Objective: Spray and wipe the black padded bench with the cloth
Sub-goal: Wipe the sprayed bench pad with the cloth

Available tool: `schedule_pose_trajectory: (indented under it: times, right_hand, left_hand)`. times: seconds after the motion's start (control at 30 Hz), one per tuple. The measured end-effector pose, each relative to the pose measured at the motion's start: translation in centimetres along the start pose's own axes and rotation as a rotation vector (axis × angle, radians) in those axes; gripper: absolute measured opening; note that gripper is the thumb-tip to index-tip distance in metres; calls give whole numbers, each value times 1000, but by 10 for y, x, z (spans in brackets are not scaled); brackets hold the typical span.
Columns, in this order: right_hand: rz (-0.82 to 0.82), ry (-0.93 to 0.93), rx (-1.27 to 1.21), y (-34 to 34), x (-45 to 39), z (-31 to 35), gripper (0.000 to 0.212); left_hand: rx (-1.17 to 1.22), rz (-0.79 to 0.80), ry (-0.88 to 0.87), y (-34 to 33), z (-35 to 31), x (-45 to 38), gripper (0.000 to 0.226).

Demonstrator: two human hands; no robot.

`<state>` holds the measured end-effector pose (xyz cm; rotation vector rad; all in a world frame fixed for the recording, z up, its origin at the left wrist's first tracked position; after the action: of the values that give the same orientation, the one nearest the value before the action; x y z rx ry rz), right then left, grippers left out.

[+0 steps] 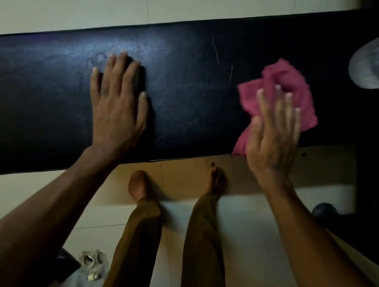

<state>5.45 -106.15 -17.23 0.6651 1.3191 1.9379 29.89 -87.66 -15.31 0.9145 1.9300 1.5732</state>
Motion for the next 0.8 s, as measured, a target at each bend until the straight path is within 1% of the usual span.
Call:
schedule_pose_trajectory:
  times: [0.03, 0.07, 0.1, 0.13, 0.17, 0.23, 0.27, 0.3, 0.33, 0.4, 0.43, 0.47, 0.5, 0.53, 0.57, 0.6, 0.63, 0.7, 0.73, 0.77, 0.8]
  right_hand:
    - [-70, -174, -9, 7, -7, -11, 54]
    - [-108, -305, -2, 8, -10, -11, 56]
    - [-103, -357, 14, 5, -13, -1, 57]
    - [-61, -317, 26, -1, -15, 15, 58]
    - [8, -190, 33, -9, -18, 34, 58]
    - [162, 138, 41, -19, -18, 58, 56]
    - [195, 230, 38, -17, -22, 56, 55]
    - [177, 226, 35, -12, -33, 45, 55]
    - [127, 120, 30, -6, -47, 30, 56]
    - [20, -193, 34, 0, -62, 11, 56]
    - [8, -251, 52, -4, -65, 18, 56]
    - [37, -205, 66, -11, -67, 35, 56]
    - [100, -66, 75, -21, -68, 56, 56]
    - [173, 116, 76, -28, -67, 74, 55]
    - [226, 262, 74, -32, -68, 82, 55]
    - [243, 326, 64, -30, -74, 79, 54]
    - [217, 288, 59, -25, -85, 70, 53]
    - [121, -11, 63, -17, -100, 43, 55]
    - [87, -122, 73, -17, -98, 41, 56]
    - [83, -133, 82, -20, -91, 52, 57]
    - [113, -47, 75, -26, -83, 72, 58]
  left_hand:
    - [-4, 5, -47, -3, -14, -2, 56]
    - [-3, 16, -84, -7, -26, -4, 56]
    - [1, 29, -101, -11, -36, -6, 56]
    - [-3, 41, -98, -15, -42, -6, 56]
    - [-16, 47, -81, -18, -44, -6, 56]
    - [-32, 45, -54, -21, -43, -5, 56]
    - [-30, 44, -53, -21, -42, -5, 56]
    - [-27, 46, -57, -21, -41, -5, 57]
    - [-27, 50, -63, -21, -40, -5, 57]
    - [-30, 63, -71, -22, -40, -6, 58]
    - [-29, 68, -70, -23, -41, -6, 58]
    - [-28, 71, -66, -24, -41, -6, 59]
    - [-28, 67, -60, -24, -41, -5, 59]
    - [-26, 61, -55, -24, -40, -5, 58]
    - [-25, 56, -53, -24, -39, -4, 58]
    - [-24, 56, -52, -24, -37, -5, 59]
    - [-22, 58, -53, -24, -36, -5, 59]
    - [-26, 63, -57, -24, -36, -6, 59]
    - [-27, 67, -60, -24, -38, -6, 59]
    - [-26, 69, -62, -25, -39, -6, 59]
    - [-21, 71, -61, -25, -40, -5, 59]
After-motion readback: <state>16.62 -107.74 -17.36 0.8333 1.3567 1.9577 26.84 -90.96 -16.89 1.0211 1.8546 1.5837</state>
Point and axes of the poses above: each hand's wrist, its own x-axis away from the middle knuckle, its own y-axis out of the back of the hand, z = x × y, the point moved 10 cm from there along -x, towards the middle knuckle, and after that the axes turned 6 degrees about -x, right-handed, at the moved point
